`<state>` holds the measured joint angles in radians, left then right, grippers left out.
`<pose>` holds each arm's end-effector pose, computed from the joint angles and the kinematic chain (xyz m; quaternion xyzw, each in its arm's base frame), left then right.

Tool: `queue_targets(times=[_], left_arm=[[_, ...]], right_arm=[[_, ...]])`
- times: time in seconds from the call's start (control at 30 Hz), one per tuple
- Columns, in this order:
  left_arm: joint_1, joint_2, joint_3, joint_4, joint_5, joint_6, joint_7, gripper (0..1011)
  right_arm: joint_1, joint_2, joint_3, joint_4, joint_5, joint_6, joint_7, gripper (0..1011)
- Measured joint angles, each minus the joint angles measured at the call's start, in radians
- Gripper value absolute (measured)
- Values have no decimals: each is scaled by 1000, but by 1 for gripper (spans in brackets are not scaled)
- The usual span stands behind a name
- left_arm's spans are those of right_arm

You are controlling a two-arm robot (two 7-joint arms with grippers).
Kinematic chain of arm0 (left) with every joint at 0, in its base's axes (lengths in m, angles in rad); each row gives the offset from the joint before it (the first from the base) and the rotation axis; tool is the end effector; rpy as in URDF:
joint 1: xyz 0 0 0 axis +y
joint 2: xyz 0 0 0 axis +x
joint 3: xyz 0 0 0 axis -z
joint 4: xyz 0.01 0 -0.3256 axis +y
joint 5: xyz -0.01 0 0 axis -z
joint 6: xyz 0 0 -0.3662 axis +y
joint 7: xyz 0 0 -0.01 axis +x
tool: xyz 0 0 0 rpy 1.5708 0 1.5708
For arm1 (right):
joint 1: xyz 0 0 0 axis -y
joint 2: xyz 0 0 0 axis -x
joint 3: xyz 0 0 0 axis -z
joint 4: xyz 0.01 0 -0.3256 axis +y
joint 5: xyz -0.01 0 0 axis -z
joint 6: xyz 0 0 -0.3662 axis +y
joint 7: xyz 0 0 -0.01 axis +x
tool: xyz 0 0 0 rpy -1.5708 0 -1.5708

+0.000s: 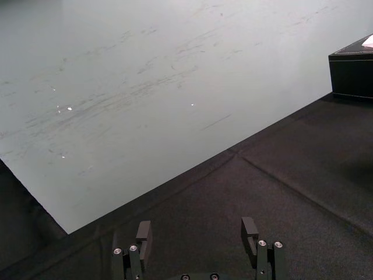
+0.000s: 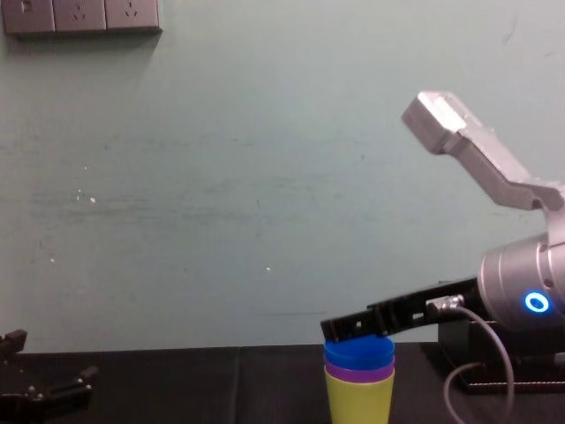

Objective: Stack the three plastic cups sequentially using one hand.

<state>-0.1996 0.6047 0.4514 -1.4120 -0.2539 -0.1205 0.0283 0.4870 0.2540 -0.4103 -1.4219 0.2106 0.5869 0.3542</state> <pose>0.4182 0.0877 -0.3419 0.1415 -0.1325 0.5799 0.7913 0.5034 0.0474 -0.2108 -0.1965 0.0657 -0.4412 0.8731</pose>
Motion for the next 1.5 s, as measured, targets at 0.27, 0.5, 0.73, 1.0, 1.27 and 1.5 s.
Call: queue_targets(times=[0.27, 0.5, 0.73, 1.0, 1.27, 1.5], left_arm=[[0, 0, 0, 0, 0, 0, 0, 1000], [0, 0, 0, 0, 0, 0, 0, 1000], [0, 0, 0, 0, 0, 0, 0, 1000], [0, 0, 0, 0, 0, 0, 0, 1000], [0, 0, 0, 0, 0, 0, 0, 1000], [0, 0, 0, 0, 0, 0, 0, 1000]], right_arm=[[-89, 2, 52, -103, -12, -105, -75, 1003], [-219, -18, 110, -177, -36, -226, -172, 1003], [-345, -66, 145, -163, -79, -435, -270, 1003], [-407, -123, 166, -113, -150, -570, -379, 1003], [-410, -159, 175, -82, -212, -594, -439, 1003], [-411, -158, 175, -83, -210, -595, -439, 1003]])
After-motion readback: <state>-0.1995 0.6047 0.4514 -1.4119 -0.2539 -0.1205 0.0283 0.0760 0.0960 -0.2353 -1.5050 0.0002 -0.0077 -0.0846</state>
